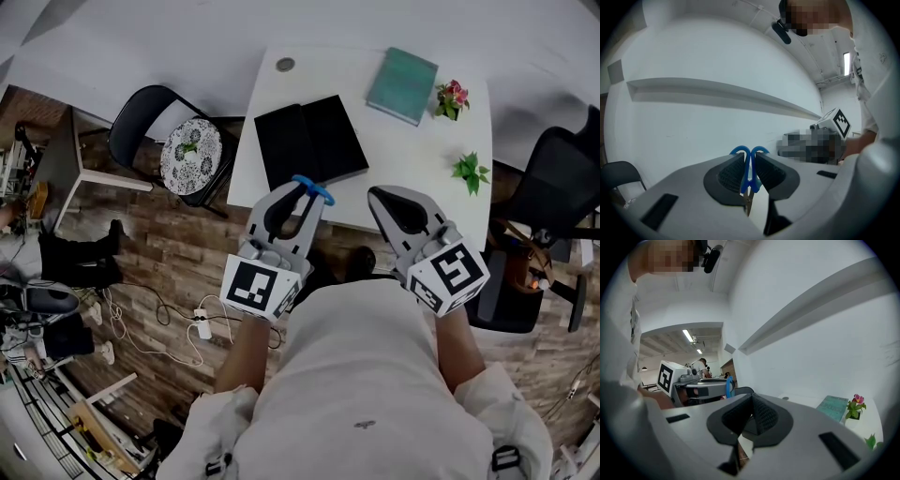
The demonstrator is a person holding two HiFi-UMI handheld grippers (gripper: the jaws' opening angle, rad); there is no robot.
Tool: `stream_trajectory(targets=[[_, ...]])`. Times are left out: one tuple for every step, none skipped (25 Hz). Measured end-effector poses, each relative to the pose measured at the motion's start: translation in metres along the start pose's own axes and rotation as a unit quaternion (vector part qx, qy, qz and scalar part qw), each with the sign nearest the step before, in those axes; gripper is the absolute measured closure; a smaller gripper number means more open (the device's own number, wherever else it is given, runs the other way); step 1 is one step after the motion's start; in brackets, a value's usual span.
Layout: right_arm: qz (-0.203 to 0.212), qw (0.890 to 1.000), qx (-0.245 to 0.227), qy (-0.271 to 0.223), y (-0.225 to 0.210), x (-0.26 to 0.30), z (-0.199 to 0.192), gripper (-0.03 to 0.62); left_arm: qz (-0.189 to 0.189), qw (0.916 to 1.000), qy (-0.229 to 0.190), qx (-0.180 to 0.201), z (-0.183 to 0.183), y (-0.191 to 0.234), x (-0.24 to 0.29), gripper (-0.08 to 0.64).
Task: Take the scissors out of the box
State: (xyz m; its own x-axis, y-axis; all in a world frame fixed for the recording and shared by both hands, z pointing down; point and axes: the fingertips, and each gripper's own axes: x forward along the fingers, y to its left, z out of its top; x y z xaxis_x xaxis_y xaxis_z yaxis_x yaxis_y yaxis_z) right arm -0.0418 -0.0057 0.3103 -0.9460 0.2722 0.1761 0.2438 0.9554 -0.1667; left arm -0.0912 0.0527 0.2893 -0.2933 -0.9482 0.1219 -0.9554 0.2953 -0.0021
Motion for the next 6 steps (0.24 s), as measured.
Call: stream_trajectory(targets=[[-0.001,1.000,0.000,0.000,-0.0013,-0.0004,-0.0002,0.589,0.001,1.0000,0.000,-0.001,-0.0003,0.0002,0.0006,0.474],[-0.002,1.000,0.000,0.000,-0.0025,-0.0008,-0.0001,0.589,0.002,1.0000,0.000,-0.001,-0.0004,0.0005,0.0013,0.474],[-0.002,1.000,0.000,0.000,-0.0036,-0.0010,0.0003,0.589,0.002,1.0000,0.001,-0.001,-0.0003,0.0010,0.0021,0.474],[-0.003,1.000,0.000,0.000,-0.0046,-0.0011,0.0007,0.589,0.003,1.0000,0.001,-0.002,-0.0001,0.0015,0.0028,0.474],[-0.004,1.000,0.000,0.001,-0.0055,-0.0012,0.0010,0.589,0.004,1.0000,0.002,-0.002,0.0001,0.0020,0.0035,0.474],[-0.004,1.000,0.000,0.002,-0.0063,-0.0014,0.0012,0.589,0.004,1.0000,0.002,-0.002,0.0003,0.0025,0.0041,0.474]])
